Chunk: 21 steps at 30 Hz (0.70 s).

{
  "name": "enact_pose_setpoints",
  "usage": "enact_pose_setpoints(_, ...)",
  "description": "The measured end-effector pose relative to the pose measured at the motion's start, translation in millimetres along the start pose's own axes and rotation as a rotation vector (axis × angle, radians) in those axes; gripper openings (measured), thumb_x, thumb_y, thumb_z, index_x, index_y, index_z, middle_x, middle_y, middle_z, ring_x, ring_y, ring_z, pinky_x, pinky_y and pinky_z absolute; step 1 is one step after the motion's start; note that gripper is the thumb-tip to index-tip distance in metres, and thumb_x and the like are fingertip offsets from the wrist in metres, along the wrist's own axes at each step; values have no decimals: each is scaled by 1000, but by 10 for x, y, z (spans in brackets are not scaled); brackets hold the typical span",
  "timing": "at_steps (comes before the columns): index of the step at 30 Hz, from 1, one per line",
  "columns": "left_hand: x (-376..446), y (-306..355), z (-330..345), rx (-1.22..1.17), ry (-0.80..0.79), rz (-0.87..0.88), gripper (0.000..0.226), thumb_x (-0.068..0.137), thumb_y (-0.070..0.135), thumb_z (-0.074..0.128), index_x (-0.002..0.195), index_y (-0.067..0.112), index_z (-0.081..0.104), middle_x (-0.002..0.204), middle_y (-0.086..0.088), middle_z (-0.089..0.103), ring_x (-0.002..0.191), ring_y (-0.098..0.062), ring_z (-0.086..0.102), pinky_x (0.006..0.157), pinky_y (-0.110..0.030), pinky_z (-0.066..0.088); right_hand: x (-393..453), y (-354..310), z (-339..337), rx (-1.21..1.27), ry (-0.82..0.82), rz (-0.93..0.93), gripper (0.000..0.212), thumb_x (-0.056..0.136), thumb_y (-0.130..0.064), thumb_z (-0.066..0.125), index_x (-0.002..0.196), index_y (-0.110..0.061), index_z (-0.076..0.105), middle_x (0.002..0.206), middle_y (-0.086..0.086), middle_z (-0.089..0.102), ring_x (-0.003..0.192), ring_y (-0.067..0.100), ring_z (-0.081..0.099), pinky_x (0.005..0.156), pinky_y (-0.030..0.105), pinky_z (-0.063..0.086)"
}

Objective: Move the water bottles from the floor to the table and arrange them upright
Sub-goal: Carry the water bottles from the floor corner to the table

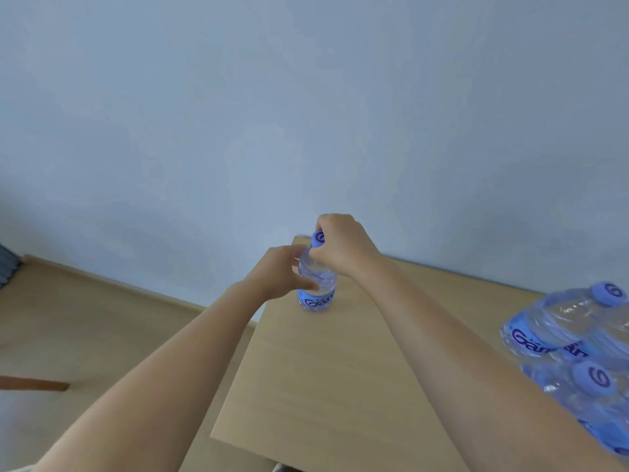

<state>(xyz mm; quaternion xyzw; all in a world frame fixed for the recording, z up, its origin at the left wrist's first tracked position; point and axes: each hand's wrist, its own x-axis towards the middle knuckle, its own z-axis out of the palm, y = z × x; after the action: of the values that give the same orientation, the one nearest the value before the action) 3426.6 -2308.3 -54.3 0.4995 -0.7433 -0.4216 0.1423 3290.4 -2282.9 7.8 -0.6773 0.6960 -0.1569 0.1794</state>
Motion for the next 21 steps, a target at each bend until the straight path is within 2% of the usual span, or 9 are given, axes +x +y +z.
enact_pose_setpoints(3, 210, -51, -127, 23, -4, 12, 42, 63, 22, 80, 97, 38, 62, 94, 20, 62, 91, 2, 55, 68, -10, 40, 235, -5, 9, 21, 9, 19, 11, 71, -4, 53, 73, -9, 43, 65, 0, 40, 61, 20, 35, 48, 26, 24)
enact_pose_setpoints(7, 511, -106, -299, 111, -25, 23, 39, 67, 24, 80, 103, 28, 67, 104, 4, 67, 100, -10, 59, 85, -28, 49, 498, -25, -1, 45, 51, 72, 25, 69, -5, 57, 61, -13, 35, 59, -5, 35, 51, 12, 28, 46, 24, 22)
enact_pose_setpoints(9, 623, -122, -352, 122, -35, 31, 39, 67, 25, 80, 104, 26, 68, 105, 1, 67, 101, -13, 60, 89, -33, 50, 611, -25, 0, 49, 62, 85, 30, 69, -4, 57, 58, -15, 31, 59, -5, 35, 51, 14, 29, 45, 25, 21)
enact_pose_setpoints(12, 764, -153, -414, 118, -27, 59, 37, 68, 22, 80, 104, 24, 68, 104, 0, 68, 99, -15, 62, 86, -30, 50, 763, -21, 15, 62, 91, 107, 27, 69, -4, 57, 59, -13, 33, 59, -3, 36, 56, 19, 31, 45, 25, 22)
enact_pose_setpoints(15, 887, -176, -465, 122, -11, 73, 40, 70, 20, 78, 108, 23, 66, 105, 0, 68, 97, -14, 62, 80, -25, 47, 863, -29, 37, 67, 123, 110, 32, 71, -5, 55, 56, -16, 30, 58, -7, 36, 53, 15, 31, 45, 23, 21)
enact_pose_setpoints(18, 980, -191, -506, 157, -12, 86, 42, 72, 23, 78, 112, 21, 66, 109, -2, 67, 101, -14, 61, 84, -27, 47, 946, -35, 36, 83, 147, 131, 34, 72, -4, 55, 55, -18, 29, 58, -9, 34, 49, 8, 28, 45, 23, 19)
enact_pose_setpoints(21, 1057, -176, -548, 202, -19, 109, 41, 72, 23, 77, 111, 21, 66, 108, -4, 67, 101, -16, 61, 88, -31, 48, 1004, -30, 23, 67, 158, 130, 37, 74, -5, 56, 55, -18, 28, 59, -9, 33, 50, 9, 28, 45, 22, 19)
